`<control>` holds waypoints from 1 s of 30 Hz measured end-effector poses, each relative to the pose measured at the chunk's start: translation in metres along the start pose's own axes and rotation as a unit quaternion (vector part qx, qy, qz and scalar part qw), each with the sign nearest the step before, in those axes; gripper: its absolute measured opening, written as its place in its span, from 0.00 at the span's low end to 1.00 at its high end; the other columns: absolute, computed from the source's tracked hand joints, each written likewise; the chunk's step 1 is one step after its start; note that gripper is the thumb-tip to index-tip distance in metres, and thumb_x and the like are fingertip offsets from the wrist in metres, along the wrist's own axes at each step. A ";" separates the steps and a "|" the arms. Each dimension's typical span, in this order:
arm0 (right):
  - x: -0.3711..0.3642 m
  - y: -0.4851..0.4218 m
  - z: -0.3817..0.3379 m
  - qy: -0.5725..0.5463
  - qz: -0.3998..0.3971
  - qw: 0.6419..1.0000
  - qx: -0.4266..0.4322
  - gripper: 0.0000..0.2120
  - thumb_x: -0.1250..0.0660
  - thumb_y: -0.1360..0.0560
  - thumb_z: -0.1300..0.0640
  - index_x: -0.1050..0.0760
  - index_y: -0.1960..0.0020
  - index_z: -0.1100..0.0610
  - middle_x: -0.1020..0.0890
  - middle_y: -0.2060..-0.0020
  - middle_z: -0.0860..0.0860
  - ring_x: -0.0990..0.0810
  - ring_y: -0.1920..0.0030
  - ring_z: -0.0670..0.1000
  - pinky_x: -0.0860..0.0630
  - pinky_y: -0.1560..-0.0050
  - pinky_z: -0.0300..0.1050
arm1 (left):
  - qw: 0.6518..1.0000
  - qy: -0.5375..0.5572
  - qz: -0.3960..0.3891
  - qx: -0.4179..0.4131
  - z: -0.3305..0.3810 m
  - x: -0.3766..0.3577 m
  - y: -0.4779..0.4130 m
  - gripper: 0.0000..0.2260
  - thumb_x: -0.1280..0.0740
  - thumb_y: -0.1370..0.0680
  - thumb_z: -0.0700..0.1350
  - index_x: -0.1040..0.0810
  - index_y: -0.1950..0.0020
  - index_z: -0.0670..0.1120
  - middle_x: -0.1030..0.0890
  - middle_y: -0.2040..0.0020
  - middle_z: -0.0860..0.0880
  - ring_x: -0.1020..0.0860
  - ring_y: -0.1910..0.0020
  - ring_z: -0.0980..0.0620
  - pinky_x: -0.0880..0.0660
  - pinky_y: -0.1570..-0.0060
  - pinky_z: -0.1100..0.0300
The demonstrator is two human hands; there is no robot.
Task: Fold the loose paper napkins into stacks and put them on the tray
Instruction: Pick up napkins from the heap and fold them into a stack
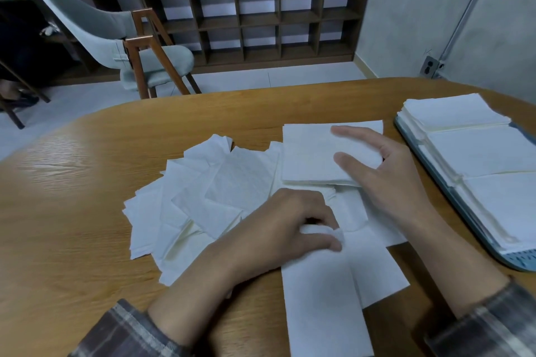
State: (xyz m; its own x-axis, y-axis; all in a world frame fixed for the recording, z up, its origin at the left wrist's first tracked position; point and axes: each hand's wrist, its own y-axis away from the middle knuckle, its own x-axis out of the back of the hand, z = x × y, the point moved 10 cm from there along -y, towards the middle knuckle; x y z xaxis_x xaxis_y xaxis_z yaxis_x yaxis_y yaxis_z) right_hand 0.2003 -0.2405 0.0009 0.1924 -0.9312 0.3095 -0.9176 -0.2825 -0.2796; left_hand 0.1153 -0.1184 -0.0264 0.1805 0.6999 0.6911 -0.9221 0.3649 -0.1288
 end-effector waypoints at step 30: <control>-0.024 0.005 -0.001 -0.197 -0.102 0.973 -0.060 0.29 0.26 0.24 0.55 0.26 0.28 0.34 0.18 0.36 0.43 0.17 0.36 0.51 0.19 0.44 0.51 | 0.919 0.247 0.295 0.090 -0.038 0.087 0.021 0.06 0.24 0.22 0.39 0.11 0.47 0.47 0.12 0.51 0.54 0.16 0.57 0.57 0.24 0.57 0.67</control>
State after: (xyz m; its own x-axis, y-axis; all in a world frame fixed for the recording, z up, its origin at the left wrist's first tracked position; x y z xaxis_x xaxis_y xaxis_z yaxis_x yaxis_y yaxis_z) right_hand 0.1909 -0.2189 -0.0070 0.4715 -0.8813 -0.0321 -0.8759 -0.4638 -0.1327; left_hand 0.1248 -0.0268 0.0044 -0.2761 0.9528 0.1262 -0.9433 -0.2434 -0.2258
